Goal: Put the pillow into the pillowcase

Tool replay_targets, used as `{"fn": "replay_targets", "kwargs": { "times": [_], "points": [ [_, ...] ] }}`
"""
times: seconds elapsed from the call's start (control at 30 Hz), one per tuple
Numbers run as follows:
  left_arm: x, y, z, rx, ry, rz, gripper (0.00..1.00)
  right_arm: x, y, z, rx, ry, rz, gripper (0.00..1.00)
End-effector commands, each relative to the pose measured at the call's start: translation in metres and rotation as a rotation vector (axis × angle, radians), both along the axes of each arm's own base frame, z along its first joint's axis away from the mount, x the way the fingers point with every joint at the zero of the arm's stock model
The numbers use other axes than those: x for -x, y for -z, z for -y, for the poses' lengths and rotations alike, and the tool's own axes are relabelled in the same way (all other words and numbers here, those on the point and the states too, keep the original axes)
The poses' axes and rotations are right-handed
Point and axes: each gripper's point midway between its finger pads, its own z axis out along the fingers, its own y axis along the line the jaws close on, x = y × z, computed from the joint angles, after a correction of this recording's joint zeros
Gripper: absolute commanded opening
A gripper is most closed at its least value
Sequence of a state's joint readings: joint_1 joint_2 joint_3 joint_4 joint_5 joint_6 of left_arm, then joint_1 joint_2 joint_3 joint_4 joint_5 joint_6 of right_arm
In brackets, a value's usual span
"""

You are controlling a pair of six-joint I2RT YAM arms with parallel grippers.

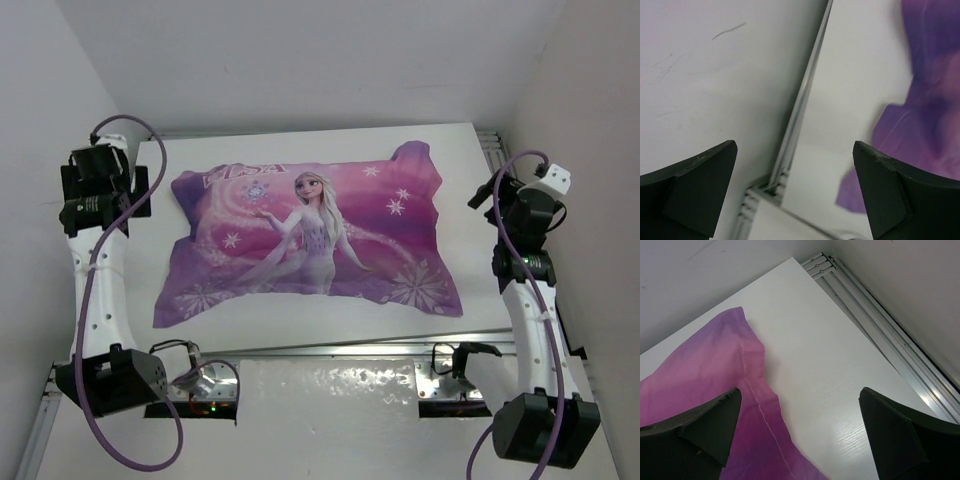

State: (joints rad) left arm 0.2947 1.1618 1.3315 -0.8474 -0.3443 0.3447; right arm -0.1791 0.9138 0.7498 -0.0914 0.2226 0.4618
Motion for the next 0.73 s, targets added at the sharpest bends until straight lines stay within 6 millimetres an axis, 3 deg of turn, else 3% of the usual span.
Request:
{"fn": "replay_targets", "kwargs": {
  "times": [0.0, 0.27, 0.57, 0.7],
  "points": [
    [-0.027, -0.011, 0.004, 0.13, -0.1, 0.246, 1.0, 0.001, -0.008, 0.004, 0.04, 0.005, 0.023, 0.99],
    [-0.009, -0.036, -0.023, 0.042, -0.325, 0.377, 1.0, 0.015, -0.007, 0.016, 0.118, 0.058, 0.021, 0.99],
    [-0.001, -0.027, -0.019, 0.017, -0.262, 0.297, 1.0, 0.012, -0.007, 0.014, 0.119, 0.039, 0.016, 0.99],
    [-0.001, -0.034, -0.019, 0.013, -0.266, 0.322, 1.0, 0.014, -0.008, 0.016, 0.126, 0.051, 0.021, 0.99]
  ]
}}
